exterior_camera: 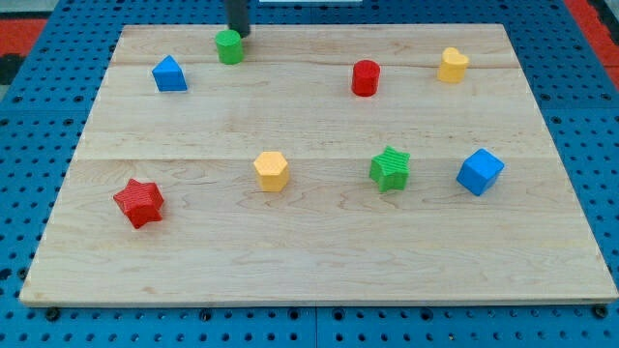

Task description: Separate the blue triangle and the green circle

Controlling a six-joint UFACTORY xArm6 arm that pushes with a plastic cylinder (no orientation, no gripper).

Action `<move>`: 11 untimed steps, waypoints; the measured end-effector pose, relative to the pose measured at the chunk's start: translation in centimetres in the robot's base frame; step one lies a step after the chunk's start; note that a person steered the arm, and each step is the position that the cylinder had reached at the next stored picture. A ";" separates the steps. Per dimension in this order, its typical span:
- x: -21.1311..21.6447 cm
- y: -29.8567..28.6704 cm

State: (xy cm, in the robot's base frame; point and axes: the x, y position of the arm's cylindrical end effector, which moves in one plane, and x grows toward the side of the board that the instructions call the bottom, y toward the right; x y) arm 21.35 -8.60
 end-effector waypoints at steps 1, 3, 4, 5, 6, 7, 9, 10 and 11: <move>2.1 -1.2; 1.8 -10.1; 3.1 -4.0; 4.4 -4.4; 4.4 -9.6; 5.1 -12.2; 7.4 -12.6; 7.4 -12.8; 7.4 -12.8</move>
